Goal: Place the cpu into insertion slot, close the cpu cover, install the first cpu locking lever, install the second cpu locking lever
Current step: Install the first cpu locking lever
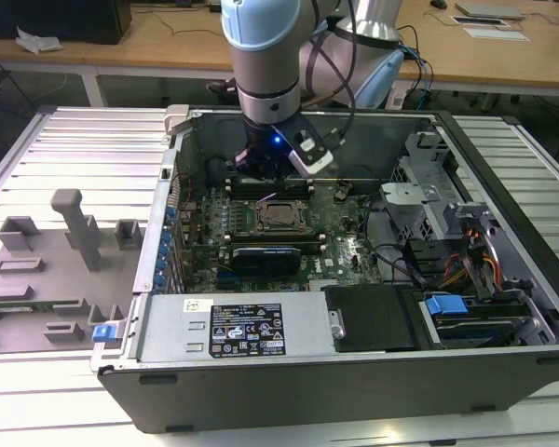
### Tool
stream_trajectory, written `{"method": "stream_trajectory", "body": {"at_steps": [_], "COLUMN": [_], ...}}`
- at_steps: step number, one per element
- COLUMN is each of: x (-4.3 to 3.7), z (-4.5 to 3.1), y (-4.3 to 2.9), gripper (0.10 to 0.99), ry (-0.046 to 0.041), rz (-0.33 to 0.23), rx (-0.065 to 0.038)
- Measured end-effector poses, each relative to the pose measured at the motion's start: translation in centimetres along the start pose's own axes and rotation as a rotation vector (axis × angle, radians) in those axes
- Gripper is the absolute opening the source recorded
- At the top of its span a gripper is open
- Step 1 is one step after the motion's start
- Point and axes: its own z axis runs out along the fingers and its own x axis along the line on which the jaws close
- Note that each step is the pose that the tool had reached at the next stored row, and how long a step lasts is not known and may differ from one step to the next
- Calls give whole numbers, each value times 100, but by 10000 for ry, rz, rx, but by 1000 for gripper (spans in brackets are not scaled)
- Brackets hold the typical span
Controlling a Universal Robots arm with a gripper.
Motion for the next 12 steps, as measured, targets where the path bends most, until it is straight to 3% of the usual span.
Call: {"method": "stream_trajectory", "body": {"at_steps": [1,5,6,7,9,12], "x": [-1,2,3,6,9,9], "z": [5,36,39,45,52,52], "y": [13,33,34,36,42,45], "gripper": [106,106,106,106,106,106], "ry": [-5,-172,-227,-354,-469,-471], "rz": [-1,-46,-61,-96,-132,-137], "rx": [2,50,70,116,167,187]}}
